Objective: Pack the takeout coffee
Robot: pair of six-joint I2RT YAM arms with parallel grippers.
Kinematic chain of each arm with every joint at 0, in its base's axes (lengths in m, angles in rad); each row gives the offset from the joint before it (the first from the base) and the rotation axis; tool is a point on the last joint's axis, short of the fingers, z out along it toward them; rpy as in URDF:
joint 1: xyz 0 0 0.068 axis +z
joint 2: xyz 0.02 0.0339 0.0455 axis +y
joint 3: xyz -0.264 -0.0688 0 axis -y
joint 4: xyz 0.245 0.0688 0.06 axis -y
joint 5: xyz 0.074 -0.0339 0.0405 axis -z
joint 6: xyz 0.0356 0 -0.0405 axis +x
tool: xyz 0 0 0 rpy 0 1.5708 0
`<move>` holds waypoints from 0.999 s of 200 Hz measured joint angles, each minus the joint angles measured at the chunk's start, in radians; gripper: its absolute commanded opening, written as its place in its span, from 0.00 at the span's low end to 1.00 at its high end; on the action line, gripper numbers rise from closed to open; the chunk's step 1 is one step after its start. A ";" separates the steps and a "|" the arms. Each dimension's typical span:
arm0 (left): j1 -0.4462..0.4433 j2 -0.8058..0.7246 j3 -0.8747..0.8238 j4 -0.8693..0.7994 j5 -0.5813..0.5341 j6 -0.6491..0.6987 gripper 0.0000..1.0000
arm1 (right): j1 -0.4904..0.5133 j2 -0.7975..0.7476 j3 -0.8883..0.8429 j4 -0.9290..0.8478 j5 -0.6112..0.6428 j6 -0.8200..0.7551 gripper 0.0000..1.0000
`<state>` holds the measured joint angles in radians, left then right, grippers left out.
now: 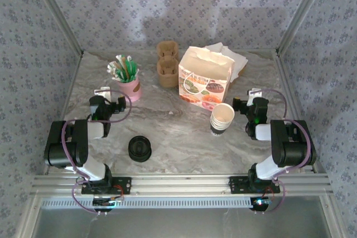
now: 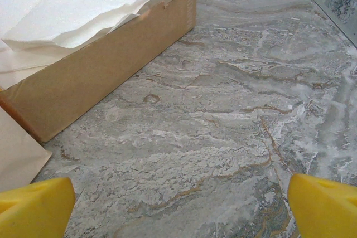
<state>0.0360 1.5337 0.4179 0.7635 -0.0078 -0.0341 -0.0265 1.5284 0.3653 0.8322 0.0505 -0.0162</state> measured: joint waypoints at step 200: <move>-0.004 -0.428 0.109 -0.405 -0.138 -0.064 1.00 | -0.024 -0.447 0.117 -0.375 0.003 0.066 1.00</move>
<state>0.0322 1.1053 0.5266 0.3588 -0.1455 -0.0986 -0.0502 1.0817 0.4820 0.4572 0.0540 0.0502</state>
